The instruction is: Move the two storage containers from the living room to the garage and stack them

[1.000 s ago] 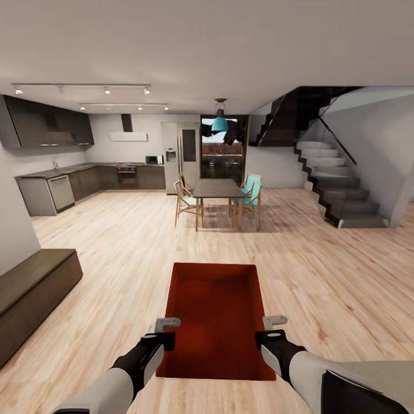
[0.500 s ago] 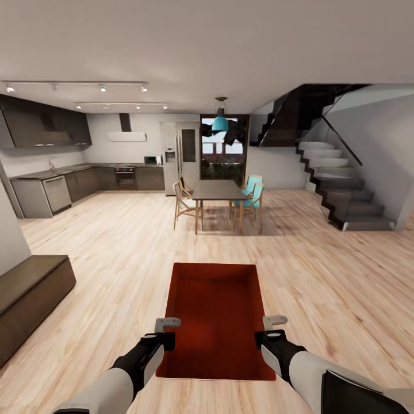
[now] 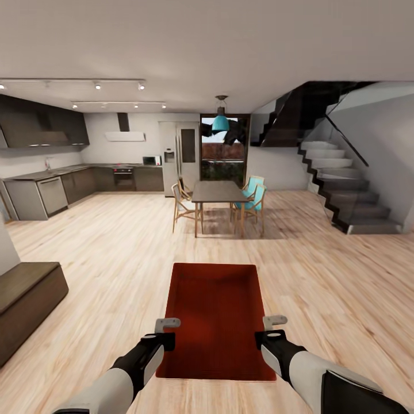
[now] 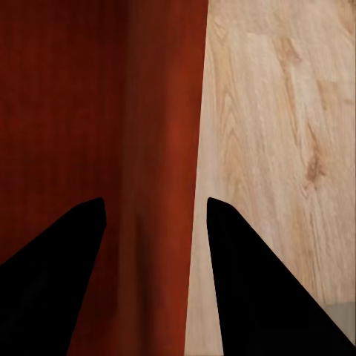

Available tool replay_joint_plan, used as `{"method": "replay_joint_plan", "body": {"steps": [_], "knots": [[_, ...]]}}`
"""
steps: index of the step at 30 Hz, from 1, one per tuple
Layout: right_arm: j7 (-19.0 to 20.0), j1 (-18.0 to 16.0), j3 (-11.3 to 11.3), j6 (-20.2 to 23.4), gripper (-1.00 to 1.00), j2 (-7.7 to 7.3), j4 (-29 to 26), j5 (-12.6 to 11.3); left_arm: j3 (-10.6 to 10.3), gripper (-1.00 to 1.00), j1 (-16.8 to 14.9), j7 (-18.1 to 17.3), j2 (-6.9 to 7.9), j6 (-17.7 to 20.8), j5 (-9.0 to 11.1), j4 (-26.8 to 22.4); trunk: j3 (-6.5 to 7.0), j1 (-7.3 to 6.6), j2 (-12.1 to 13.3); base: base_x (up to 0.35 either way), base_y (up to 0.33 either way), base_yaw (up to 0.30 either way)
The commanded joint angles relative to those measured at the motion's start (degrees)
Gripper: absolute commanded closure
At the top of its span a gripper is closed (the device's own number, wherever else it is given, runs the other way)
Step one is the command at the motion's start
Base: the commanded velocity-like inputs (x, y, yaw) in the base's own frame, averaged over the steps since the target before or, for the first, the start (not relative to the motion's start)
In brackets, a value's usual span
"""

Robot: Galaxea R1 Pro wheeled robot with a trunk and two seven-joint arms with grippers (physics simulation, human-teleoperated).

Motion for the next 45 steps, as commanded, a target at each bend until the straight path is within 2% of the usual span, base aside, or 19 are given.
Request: {"method": "replay_joint_plan", "body": {"steps": [1,26,45], "knots": [[-0.01,-0.06,-1.5,-1.32,1.0,-0.01,0.14,0.3,0.39,1.0,0.07,0.47,0.55,0.42,-0.84,0.08,-0.02,0.05,-0.04,0.323,0.0,0.0],[-0.01,-0.06,-1.54,-1.34,1.0,-0.01,0.14,0.3,0.33,1.0,0.07,0.46,0.55,0.42,-0.84,0.26,-0.02,0.05,-0.04,0.323,0.0,-0.003],[-0.01,-0.06,-1.58,-1.33,1.0,-0.01,0.15,0.3,0.34,1.0,0.07,0.46,0.52,0.42,-0.84,0.26,-0.02,0.05,-0.04,0.323,0.0,-0.228]]}}
